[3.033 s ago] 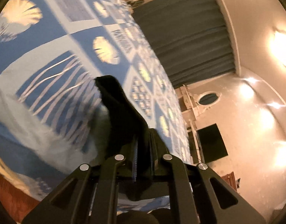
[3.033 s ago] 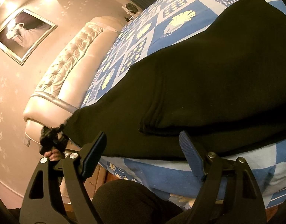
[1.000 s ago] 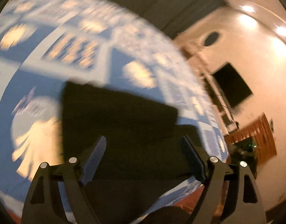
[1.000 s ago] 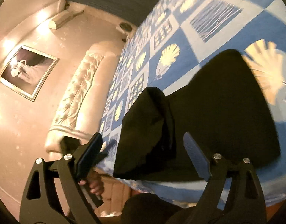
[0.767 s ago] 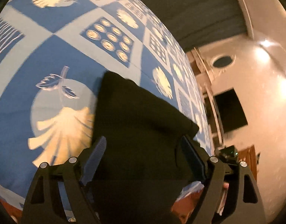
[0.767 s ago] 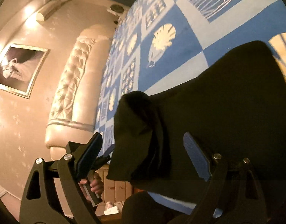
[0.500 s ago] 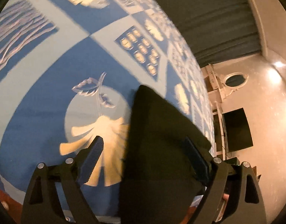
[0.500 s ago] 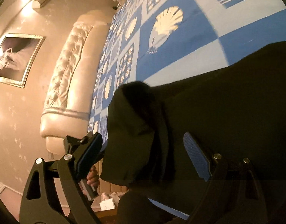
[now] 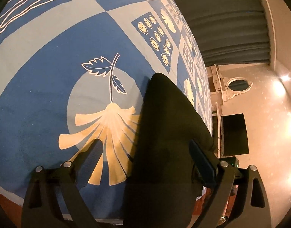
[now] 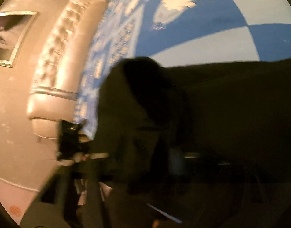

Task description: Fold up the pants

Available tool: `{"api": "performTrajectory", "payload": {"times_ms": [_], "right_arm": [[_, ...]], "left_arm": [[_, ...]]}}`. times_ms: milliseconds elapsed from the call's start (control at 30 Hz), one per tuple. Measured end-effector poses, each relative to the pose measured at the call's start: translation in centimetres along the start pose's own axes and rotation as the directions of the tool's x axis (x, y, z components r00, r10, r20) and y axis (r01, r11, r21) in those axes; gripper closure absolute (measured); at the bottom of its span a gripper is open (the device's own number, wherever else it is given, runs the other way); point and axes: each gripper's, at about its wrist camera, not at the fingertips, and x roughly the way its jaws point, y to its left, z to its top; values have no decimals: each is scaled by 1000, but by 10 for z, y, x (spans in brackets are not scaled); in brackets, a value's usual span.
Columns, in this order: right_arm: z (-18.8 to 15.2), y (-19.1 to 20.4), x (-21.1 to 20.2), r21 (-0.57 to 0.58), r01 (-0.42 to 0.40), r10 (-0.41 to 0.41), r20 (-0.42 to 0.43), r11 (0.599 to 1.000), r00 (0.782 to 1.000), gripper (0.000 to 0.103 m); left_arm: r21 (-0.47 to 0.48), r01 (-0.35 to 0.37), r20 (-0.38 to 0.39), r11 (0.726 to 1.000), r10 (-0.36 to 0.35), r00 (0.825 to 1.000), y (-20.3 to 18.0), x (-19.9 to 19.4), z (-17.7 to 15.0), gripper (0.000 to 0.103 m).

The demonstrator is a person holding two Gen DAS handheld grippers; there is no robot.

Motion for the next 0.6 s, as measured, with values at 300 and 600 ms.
{"api": "performTrajectory", "payload": {"times_ms": [300, 600], "right_arm": [[-7, 21, -44, -70, -61, 67, 100, 996, 993, 96], [-26, -12, -135, -54, 5, 7, 220, 999, 975, 96]], "left_arm": [[30, -32, 7, 999, 32, 999, -9, 3, 0, 12], [96, 4, -23, 995, -2, 1000, -31, 13, -7, 12]]}}
